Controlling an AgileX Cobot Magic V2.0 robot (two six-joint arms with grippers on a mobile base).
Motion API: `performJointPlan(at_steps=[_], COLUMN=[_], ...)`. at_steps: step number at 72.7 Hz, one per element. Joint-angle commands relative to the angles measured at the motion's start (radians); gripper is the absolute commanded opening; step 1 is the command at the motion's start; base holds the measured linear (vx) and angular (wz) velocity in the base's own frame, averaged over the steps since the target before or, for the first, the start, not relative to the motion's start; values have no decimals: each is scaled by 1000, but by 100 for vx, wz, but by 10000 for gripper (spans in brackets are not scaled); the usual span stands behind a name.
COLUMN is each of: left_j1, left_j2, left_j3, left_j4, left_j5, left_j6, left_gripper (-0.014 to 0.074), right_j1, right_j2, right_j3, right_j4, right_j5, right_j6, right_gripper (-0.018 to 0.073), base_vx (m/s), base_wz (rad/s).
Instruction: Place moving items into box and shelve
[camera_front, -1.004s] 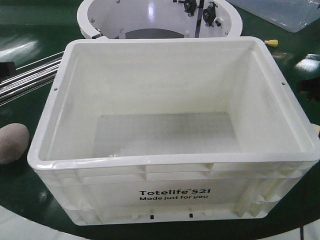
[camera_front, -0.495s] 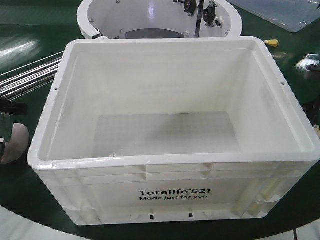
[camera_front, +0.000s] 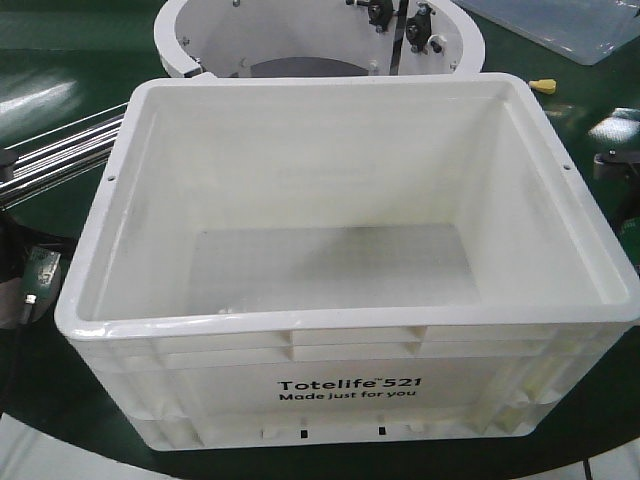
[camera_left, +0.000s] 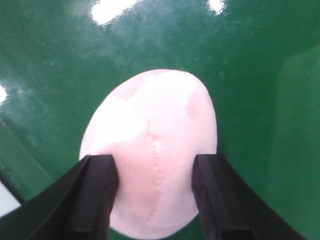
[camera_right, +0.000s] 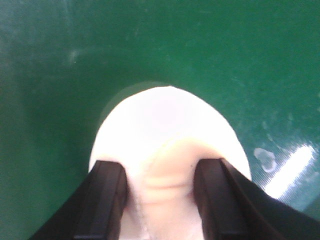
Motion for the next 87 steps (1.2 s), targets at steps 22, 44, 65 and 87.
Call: performJointPlan(at_steps=[22,44,65,87], left_j1=[2,2,2,2], left_j2=[149,191,33,-247], left_j3=[-26,-26,-26,-26], left_j4=[11,15,18,43], left_j5=[-25,7,-25,-60], left_j6=[31,26,-12,-35], left_gripper=[405,-9,-5,-3], right_j1=[-5,-5,-5,-2], right_j2=[27,7,-148,-392], right_j3=[-13,-13,-16,-16], right_j4=[-70,-70,-89,-106], right_j5=[-15,0,-22,-54], right_j6=[71,71,71,71], right_gripper=[185,-11,-8,-6], base_vx=[0,0,0,0], base_wz=[0,0,0,0])
